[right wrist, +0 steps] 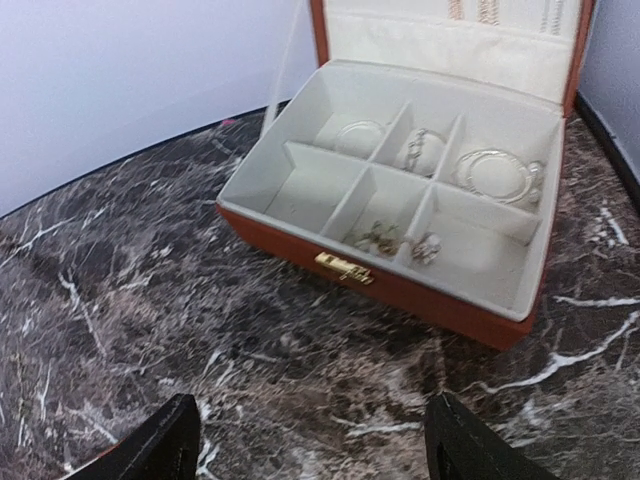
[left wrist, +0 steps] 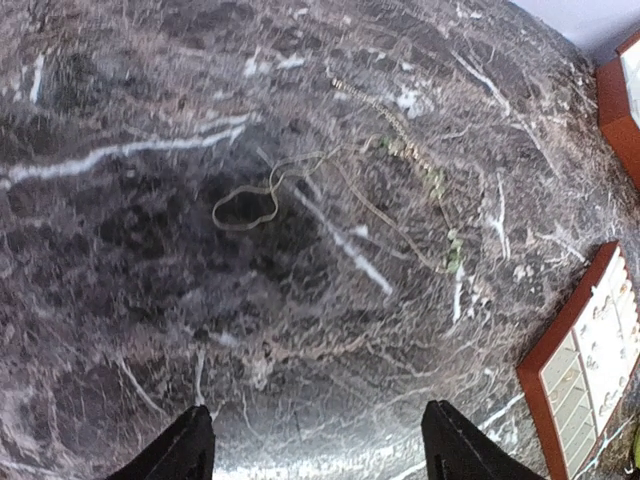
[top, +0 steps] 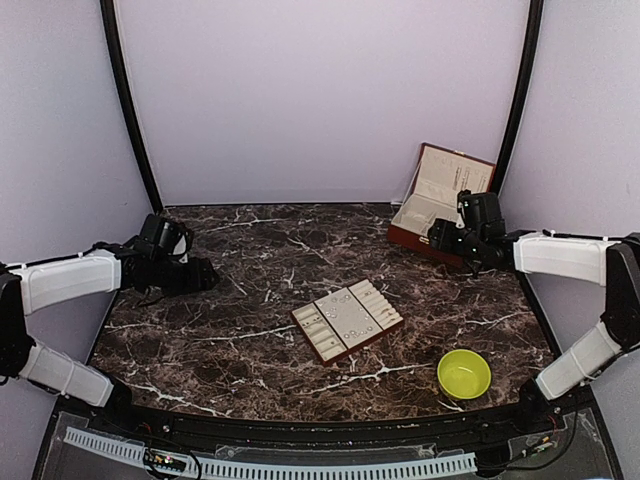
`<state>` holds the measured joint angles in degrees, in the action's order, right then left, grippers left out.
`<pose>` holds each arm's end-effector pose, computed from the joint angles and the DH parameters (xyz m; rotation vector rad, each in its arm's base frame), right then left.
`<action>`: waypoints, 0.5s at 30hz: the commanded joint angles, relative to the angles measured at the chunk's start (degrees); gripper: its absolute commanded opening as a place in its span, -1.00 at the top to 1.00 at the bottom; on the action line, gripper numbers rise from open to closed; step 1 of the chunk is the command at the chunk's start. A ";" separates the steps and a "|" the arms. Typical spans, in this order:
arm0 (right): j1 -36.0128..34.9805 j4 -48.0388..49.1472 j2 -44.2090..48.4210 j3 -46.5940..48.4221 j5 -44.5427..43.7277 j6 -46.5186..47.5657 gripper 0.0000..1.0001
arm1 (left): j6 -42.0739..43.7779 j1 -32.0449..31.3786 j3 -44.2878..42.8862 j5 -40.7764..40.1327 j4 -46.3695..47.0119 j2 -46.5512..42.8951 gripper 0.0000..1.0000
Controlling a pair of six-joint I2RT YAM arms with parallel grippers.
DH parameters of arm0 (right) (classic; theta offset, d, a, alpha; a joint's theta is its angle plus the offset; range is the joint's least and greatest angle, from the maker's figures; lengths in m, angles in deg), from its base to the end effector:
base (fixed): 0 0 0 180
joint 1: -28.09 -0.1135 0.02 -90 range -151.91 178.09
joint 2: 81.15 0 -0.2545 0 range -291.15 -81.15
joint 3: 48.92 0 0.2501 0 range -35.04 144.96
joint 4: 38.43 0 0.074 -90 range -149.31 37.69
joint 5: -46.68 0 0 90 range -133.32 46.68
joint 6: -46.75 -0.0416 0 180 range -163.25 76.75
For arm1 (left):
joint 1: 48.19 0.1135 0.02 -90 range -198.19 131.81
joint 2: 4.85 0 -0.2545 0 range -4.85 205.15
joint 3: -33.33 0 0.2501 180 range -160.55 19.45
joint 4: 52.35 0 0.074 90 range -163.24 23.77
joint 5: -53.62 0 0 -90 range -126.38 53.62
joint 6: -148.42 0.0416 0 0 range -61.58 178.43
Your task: Organize the mixed jewelry
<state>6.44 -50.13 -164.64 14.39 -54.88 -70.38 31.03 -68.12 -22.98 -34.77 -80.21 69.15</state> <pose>0.3036 0.1115 0.2195 0.2210 2.1169 0.2917 0.2526 -0.0928 0.1996 -0.1428 2.4036 -0.4258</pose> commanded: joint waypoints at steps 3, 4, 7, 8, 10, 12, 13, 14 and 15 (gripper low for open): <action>7.08 -9.30 -3.47 6.21 -5.61 -0.87 -0.55 | 11.16 2.55 -8.77 2.98 -1.85 3.99 -0.48; 7.84 -10.01 -4.09 7.02 -6.38 -0.78 -0.55 | 13.03 2.58 -10.40 2.95 -1.91 4.33 -0.48; 9.84 -11.31 -6.29 9.74 -7.67 -0.70 -0.54 | 16.86 2.61 -13.44 2.15 -0.78 5.56 -0.48; 10.49 -11.44 -7.16 10.48 -7.62 -0.67 -0.53 | 18.61 2.61 -13.80 2.03 -0.39 5.59 -0.48; 11.49 -11.69 -9.10 12.21 -7.20 -0.44 -0.46 | 20.65 2.65 -14.71 1.58 0.99 5.18 -0.48; 12.15 -11.95 -11.18 13.87 -6.32 -0.14 -0.42 | 22.42 2.61 -14.96 1.47 2.38 4.40 -0.48; 12.33 -12.27 -12.15 14.80 -5.77 0.07 -0.40 | 23.02 2.61 -14.65 1.56 3.37 3.96 -0.48; 12.45 -12.54 -13.01 15.65 -5.46 0.27 -0.38 | 24.35 2.65 -14.36 1.51 3.93 3.00 -0.48; 12.56 -12.73 -13.88 16.42 -5.27 0.42 -0.37 | 24.99 2.62 -13.51 1.17 5.05 2.47 -0.48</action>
<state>18.39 -61.78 -175.76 27.06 -60.69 -70.54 49.87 -65.71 -36.75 -32.96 -78.49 74.79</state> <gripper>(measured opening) 0.695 0.739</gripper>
